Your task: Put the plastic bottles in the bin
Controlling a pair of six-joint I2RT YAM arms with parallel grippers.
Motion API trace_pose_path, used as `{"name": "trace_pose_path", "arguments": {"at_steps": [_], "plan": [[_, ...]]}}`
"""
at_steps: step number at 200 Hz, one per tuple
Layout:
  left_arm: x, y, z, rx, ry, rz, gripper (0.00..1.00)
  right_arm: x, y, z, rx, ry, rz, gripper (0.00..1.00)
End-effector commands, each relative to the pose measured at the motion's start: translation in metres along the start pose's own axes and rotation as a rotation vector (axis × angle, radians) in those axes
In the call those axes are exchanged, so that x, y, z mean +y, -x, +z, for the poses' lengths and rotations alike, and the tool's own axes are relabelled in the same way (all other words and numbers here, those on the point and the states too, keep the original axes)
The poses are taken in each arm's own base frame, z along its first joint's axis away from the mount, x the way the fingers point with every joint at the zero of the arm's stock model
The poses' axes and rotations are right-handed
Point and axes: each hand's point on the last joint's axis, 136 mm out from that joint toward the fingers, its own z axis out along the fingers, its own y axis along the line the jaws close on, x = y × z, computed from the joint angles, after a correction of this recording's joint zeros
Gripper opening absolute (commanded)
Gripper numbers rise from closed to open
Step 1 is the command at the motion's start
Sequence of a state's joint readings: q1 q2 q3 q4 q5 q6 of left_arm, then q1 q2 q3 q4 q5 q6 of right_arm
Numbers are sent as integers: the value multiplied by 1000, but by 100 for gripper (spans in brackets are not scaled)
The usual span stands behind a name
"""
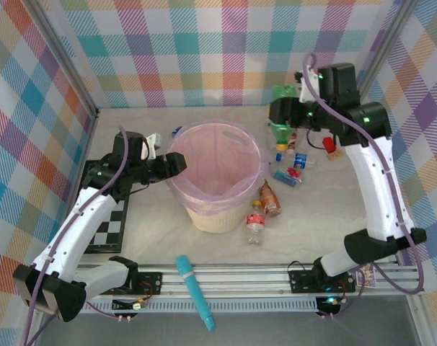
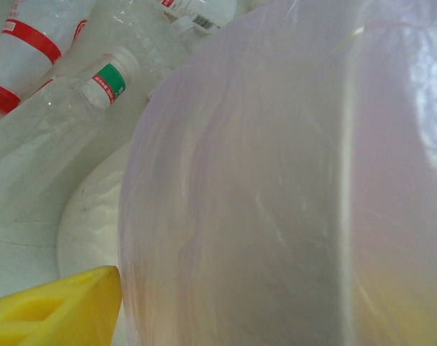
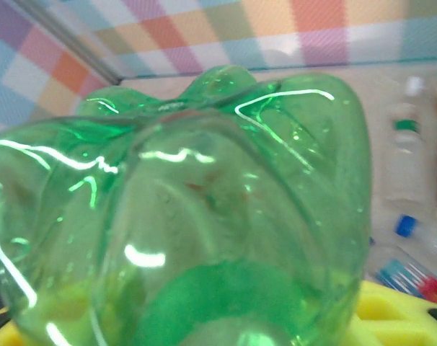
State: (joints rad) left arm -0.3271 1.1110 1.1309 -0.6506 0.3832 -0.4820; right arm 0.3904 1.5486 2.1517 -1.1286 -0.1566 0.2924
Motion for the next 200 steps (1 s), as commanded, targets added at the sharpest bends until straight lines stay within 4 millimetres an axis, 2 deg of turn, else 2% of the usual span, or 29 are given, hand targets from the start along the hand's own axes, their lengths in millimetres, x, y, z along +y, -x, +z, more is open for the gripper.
{"name": "trace_pose_path", "arguments": {"at_steps": [1,19,35,57,79,104,132,152,180,200], "plan": [[-6,5,1,-8,4,38,70,31,-1,23,38,53,-60,45],[-8,7,0,-13,6,42,70,58,-14,49,99,83,-132,45],[-7,9,-2,-26,15,49,71,71,-33,75,169,66,-189,46],[-8,12,-2,-31,20,59,71,79,-64,107,264,11,-262,46],[-10,16,-5,-37,29,79,74,79,-89,129,332,-47,-296,47],[-22,25,-18,-49,24,149,92,78,-121,156,414,-49,-285,48],[-22,37,-43,-91,98,215,98,71,-141,174,454,-65,-267,51],[-18,47,-58,-135,139,228,99,70,-151,182,473,-59,-252,57],[-10,53,-61,-150,147,191,99,75,-152,180,478,-29,-259,74],[-10,54,-57,-151,127,169,98,77,-144,173,458,-29,-278,81]]}}
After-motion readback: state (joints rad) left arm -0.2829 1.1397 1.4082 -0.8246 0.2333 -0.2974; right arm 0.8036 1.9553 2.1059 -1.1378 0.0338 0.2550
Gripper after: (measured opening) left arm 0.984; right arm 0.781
